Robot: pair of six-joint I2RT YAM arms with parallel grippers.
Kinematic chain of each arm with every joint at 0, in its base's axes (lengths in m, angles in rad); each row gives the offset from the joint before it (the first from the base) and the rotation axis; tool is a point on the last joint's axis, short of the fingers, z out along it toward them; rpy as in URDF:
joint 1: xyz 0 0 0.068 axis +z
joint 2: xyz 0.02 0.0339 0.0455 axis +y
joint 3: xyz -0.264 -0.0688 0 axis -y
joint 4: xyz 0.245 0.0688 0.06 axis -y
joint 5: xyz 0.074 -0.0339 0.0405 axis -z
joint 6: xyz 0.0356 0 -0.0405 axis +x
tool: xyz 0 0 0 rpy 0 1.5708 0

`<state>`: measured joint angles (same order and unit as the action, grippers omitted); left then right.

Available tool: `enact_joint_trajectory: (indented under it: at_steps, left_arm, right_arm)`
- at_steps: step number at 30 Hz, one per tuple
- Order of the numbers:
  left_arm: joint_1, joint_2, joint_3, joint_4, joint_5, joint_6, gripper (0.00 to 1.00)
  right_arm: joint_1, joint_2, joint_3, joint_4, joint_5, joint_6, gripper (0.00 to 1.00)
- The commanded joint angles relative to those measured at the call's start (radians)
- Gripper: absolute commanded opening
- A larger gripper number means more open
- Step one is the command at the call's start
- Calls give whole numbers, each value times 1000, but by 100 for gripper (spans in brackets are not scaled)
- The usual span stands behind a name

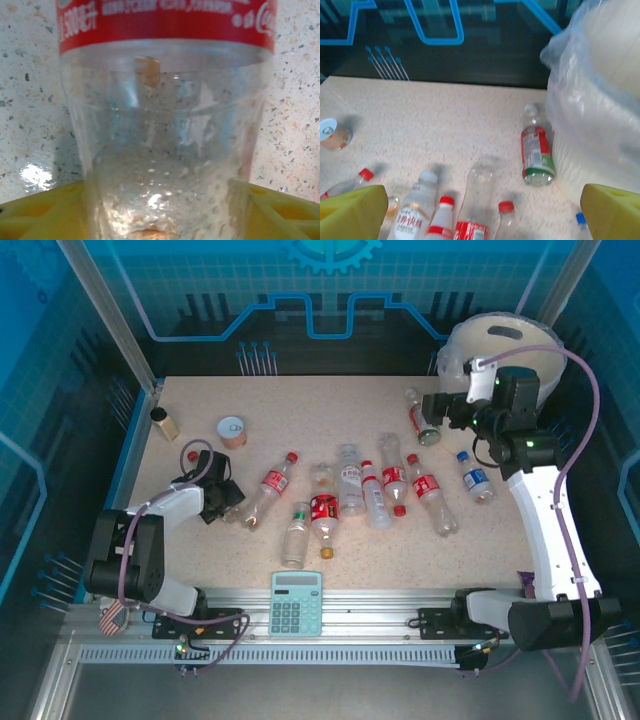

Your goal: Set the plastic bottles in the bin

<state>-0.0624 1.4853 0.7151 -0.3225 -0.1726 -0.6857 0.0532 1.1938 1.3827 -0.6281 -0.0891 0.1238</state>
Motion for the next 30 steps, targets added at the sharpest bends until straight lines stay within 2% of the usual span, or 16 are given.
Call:
enact_joint_trajectory:
  at_steps: [1, 12, 16, 20, 23, 26, 30]
  left_arm:
    - [8, -24, -15, 0, -19, 5, 64]
    - [-10, -216, 92, -148, -4, 143, 57]
    - [-118, -281, 160, -151, 42, 222, 52]
    - [-249, -293, 190, -40, 202, 258, 46]
    - [-334, -272, 197, 55, 268, 272, 43]
    - [-411, -236, 214, 124, 284, 282, 40]
    - [-492, -166, 223, 255, 363, 301, 37]
  right_arm:
    - [7, -28, -13, -38, -43, 14, 100]
    - [32, 6, -11, -18, -173, 98, 97]
    - [100, 54, -6, 35, -225, 141, 96]
    - [176, 133, 17, 88, -306, 186, 95]
    - [215, 183, 31, 133, -360, 235, 91]
    - [242, 221, 48, 143, -368, 259, 90]
    - [263, 276, 65, 189, -411, 316, 90]
